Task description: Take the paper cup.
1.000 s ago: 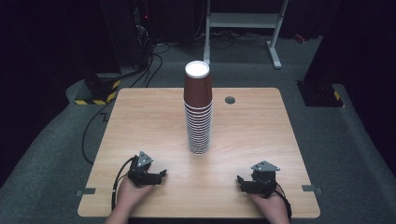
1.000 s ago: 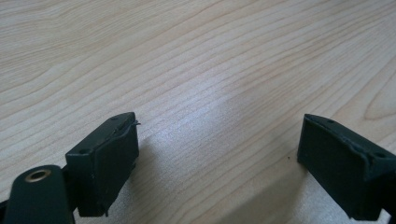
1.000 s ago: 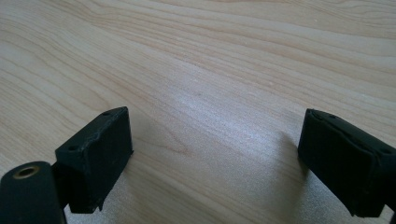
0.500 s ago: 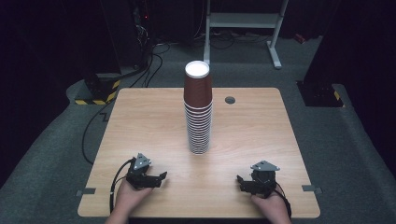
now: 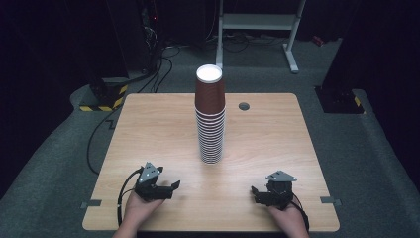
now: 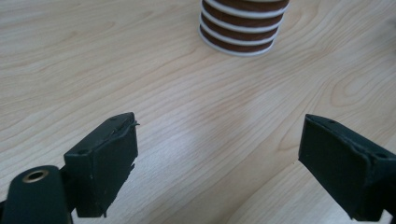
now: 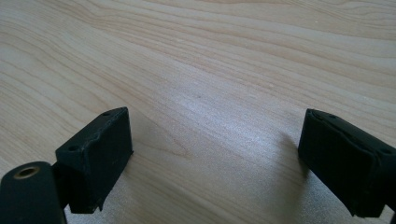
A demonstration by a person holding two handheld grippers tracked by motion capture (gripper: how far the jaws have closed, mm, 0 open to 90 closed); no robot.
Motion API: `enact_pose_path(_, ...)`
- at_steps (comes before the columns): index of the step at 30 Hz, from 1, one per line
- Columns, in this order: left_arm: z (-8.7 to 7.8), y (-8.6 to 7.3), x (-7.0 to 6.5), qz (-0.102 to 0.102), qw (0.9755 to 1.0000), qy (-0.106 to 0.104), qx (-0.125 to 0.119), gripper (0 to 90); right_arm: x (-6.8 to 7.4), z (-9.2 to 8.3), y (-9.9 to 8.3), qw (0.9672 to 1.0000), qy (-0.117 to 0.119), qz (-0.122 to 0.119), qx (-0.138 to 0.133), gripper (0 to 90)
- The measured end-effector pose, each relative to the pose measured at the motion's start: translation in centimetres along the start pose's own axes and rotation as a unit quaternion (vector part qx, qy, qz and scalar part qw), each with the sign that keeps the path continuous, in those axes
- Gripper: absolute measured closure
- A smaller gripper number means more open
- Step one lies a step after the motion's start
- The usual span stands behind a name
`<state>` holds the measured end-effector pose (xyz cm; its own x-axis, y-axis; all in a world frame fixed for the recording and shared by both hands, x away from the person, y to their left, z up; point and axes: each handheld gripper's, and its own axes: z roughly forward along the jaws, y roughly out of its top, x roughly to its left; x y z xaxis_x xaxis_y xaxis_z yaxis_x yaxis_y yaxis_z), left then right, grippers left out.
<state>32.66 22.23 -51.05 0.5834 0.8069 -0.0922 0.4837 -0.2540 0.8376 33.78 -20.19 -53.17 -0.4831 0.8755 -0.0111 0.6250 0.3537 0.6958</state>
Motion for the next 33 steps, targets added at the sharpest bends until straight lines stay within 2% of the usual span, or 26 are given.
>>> enact_pose_path(6, -0.3, 1.6, -0.2, -0.016, 0.9996, -0.007, -0.024, 12.8, 0.0, 0.0, 0.0, 1.0000, -0.001, -0.001, 0.000, 9.7)
enact_pose_path(22, -1.3, 6.5, -2.7, 0.012, 0.9991, -0.015, -0.038, 8.4, 0.0, -0.2, -0.2, 1.0000, 0.001, -0.002, 0.000, 9.8)
enact_pose_path(33, -2.6, 9.4, -3.0, 0.043, 0.9972, -0.008, -0.060, 7.8, 0.0, -0.1, -0.1, 1.0000, 0.002, -0.003, 0.000, 9.7)
